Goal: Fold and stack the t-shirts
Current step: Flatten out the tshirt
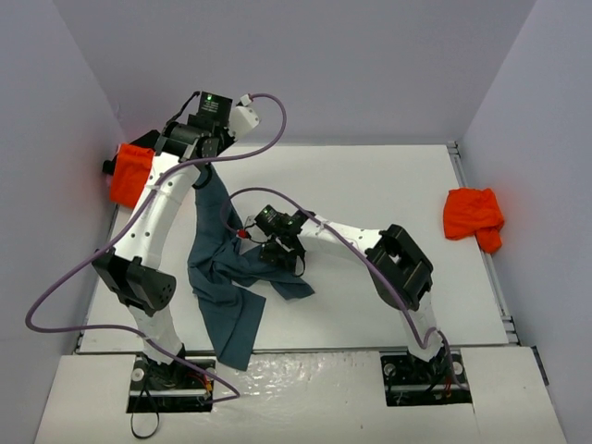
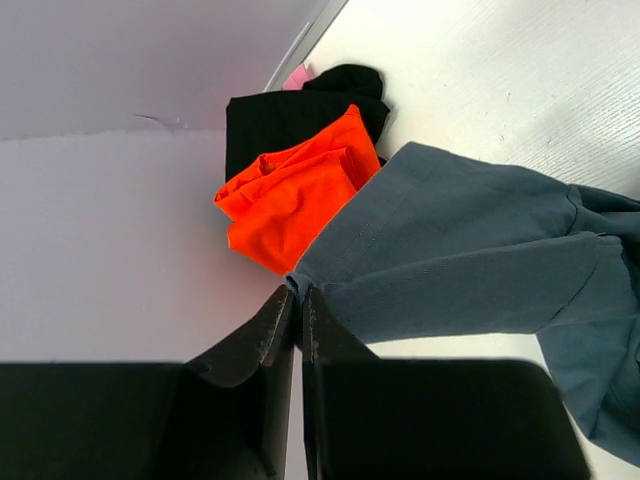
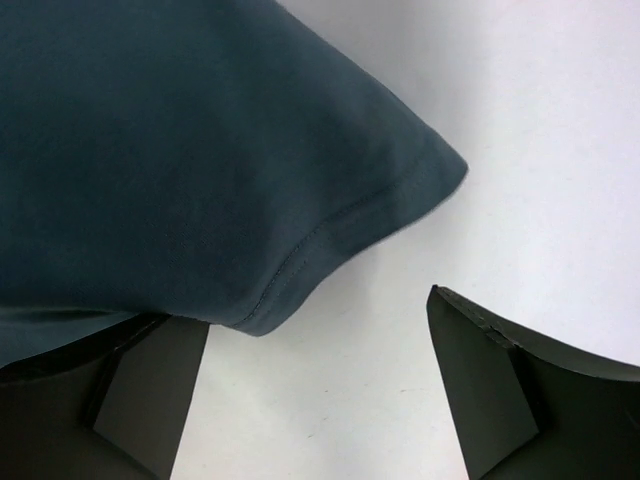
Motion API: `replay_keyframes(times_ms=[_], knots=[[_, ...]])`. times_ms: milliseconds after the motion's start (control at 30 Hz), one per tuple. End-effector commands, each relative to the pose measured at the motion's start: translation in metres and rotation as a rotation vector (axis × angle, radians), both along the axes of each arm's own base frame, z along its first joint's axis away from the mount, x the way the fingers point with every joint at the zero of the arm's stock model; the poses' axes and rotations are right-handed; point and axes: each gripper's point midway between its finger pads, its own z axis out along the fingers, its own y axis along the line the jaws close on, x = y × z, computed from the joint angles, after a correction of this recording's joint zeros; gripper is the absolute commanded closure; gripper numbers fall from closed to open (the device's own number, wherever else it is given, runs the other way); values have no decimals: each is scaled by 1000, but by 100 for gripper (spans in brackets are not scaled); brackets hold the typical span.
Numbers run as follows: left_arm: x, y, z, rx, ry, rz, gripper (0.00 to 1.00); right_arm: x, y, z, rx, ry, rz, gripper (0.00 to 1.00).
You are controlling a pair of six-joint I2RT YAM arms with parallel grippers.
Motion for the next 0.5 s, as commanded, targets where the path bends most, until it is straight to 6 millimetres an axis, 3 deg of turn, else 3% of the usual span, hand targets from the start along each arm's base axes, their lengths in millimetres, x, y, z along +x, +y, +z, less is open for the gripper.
replay_keyframes(times_ms=[0,167,333,467], knots=[[0,5,29,-59,-104,34,100,13,11,22,20,-165,-62,14],[1,8,30,-55,-109,39,100,5,10,35,13,-231,-52,14],[1,9,28,-51,-104,42,100,12,1,85,109,-370,-93,14],[2,10,26,-43,-97,48,100,4,-4,118,200,-408,-91,14]])
